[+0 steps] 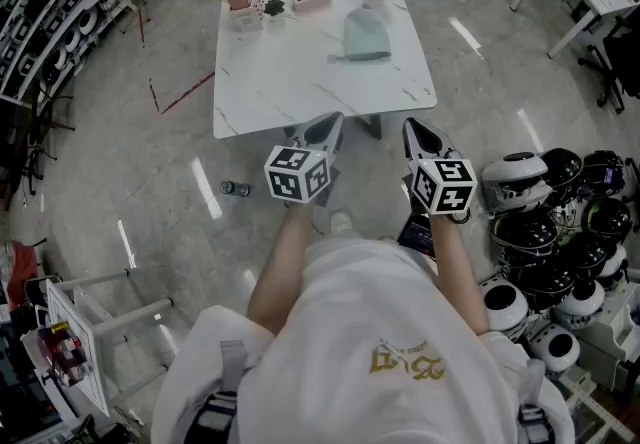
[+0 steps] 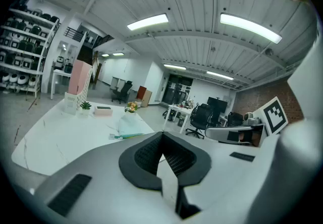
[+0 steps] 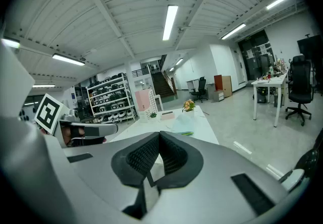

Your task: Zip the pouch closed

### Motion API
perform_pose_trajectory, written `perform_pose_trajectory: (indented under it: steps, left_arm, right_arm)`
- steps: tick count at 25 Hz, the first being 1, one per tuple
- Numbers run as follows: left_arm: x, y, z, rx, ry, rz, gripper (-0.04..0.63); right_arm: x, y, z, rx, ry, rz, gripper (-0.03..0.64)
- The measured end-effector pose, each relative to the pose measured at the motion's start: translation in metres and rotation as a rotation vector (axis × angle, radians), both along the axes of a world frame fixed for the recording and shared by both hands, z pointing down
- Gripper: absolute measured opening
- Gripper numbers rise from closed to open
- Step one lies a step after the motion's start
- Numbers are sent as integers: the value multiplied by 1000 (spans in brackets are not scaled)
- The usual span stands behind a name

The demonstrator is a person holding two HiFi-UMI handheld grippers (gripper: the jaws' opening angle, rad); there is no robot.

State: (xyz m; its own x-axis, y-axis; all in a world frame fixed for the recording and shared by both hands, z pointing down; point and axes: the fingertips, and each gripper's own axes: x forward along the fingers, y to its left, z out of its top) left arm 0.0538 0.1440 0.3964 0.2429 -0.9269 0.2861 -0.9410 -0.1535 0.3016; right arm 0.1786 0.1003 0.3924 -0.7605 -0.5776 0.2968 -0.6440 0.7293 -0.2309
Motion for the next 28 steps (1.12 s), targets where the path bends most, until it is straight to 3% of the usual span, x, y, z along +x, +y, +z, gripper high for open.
perform_pose_trajectory:
  steps: [6, 15, 16, 17, 18, 28]
  left_arm:
    - [12, 27, -6, -1, -27, -30, 17]
    - [10, 61, 1, 5, 12, -153, 18]
    - [9, 61, 2, 1, 30, -164, 84]
    - [10, 60, 3, -2, 47, -171, 193]
    - [10, 60, 3, -3, 55, -176, 225]
    - [-13, 33, 24, -64, 37, -163, 215]
  right_arm:
    - [9, 20, -6, 5, -11, -30, 12]
    - [20, 40, -7, 2, -51, -69, 18]
    - [21, 39, -6, -9, -57, -75, 91]
    - [21, 38, -6, -20, -63, -82, 152]
    - [21, 37, -6, -29, -69, -86, 169]
    - [-3, 14, 18, -77, -31, -81, 164]
